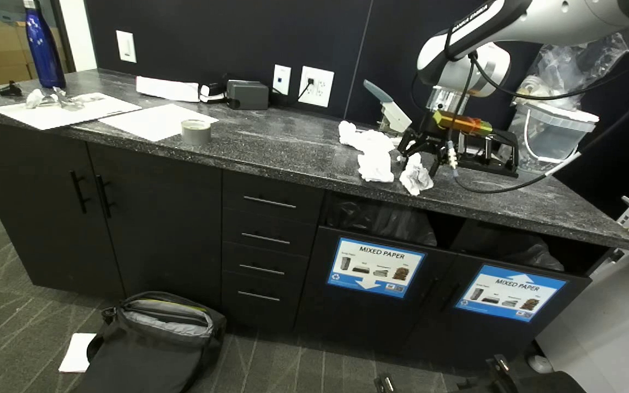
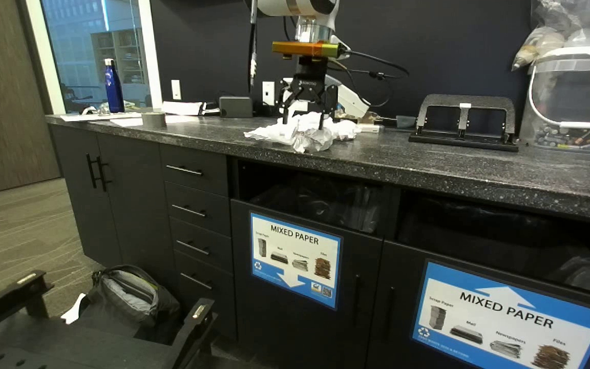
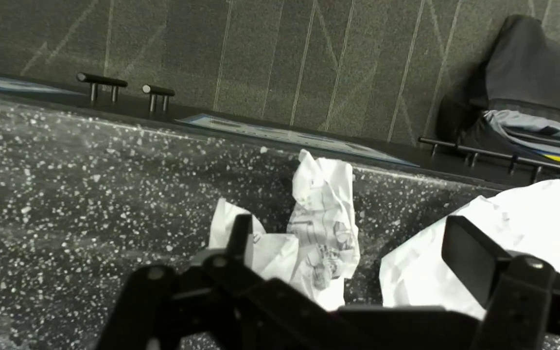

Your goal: Put the papers in the bon to the left

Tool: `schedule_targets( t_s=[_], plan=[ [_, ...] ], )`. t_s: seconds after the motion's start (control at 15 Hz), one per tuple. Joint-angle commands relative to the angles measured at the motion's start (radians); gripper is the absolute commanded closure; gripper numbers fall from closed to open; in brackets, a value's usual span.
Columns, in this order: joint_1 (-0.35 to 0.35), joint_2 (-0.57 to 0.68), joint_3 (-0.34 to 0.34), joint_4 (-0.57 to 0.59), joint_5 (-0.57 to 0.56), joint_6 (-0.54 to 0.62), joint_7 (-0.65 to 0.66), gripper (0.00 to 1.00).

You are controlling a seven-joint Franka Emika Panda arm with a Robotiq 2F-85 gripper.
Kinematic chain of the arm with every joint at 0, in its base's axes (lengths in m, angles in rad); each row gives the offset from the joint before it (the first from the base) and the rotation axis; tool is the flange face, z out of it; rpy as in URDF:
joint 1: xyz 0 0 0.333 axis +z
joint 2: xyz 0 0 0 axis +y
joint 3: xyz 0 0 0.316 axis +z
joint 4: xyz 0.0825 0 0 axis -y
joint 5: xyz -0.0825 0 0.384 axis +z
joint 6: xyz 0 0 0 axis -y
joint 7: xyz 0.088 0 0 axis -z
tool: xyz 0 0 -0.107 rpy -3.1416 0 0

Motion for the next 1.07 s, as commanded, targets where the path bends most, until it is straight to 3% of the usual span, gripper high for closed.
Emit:
schedule_targets(
  t_s=[0.0,0.47,0.53,0.6,1.0],
  plan=[
    [-0.021,-0.047,0.017,-0.09,0.024,0.135,-0.047,0.0],
    [-0.012,-0.03,0.007,-0.168,-0.004,0.352,-0.053,0.0],
    [-0.01,-0.028,0.003,-0.183,-0.014,0.389,-0.052,0.25],
    [-0.012,-0.027,0.003,-0.193,-0.014,0.414,-0.048,0.25],
    [-0.003,-0.03,-0.02,-0.246,-0.067,0.544,-0.024,0.73]
  ],
)
